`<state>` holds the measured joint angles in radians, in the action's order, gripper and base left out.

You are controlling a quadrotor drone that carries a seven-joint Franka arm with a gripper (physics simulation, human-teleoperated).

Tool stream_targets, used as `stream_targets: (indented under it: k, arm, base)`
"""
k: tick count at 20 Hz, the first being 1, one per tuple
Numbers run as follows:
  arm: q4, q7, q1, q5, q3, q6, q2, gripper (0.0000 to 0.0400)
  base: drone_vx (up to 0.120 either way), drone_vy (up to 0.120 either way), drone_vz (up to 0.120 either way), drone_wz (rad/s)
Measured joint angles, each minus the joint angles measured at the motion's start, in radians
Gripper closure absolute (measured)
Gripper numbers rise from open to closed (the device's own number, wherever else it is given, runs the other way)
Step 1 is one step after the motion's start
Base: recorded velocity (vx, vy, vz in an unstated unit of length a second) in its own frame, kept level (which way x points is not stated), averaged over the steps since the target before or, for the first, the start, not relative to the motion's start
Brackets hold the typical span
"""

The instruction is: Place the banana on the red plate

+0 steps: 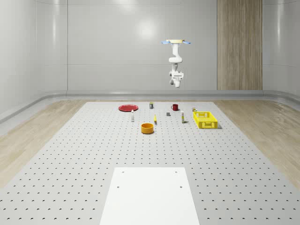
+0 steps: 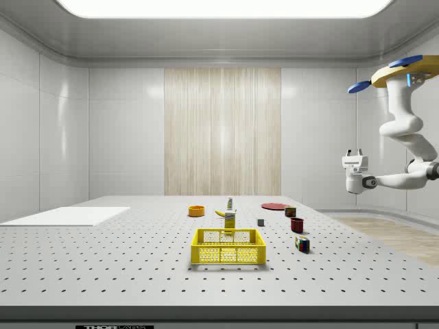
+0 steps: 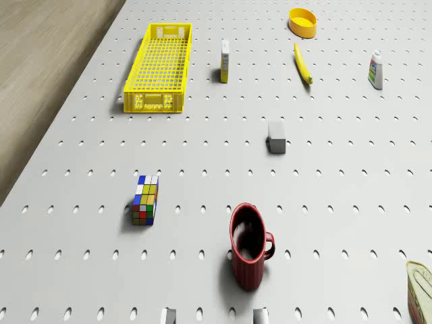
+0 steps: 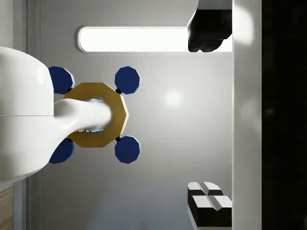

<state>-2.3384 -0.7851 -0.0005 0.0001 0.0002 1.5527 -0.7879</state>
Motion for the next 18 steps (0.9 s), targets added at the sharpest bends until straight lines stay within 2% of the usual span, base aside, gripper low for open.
stream_targets:
  k: [4, 9, 13, 18]
  arm:
    - [0.085, 0.001, -0.002, 0.001, 0.001, -0.069, 0.013, 0.0000]
    - [0.189, 0.002, -0.004, 0.001, 0.002, -0.135, 0.047, 0.0000]
    - [0.248, 0.002, -0.005, 0.002, 0.003, -0.168, 0.069, 0.0000]
    - [0.283, 0.003, -0.006, 0.002, 0.003, -0.187, 0.082, 0.0000]
  base:
    - [0.000, 0.000, 0.000, 0.000]
    - [0.000, -0.008, 0.000, 0.000]
    - [0.000, -0.120, 0.000, 0.000]
    - [0.000, -0.120, 0.000, 0.000]
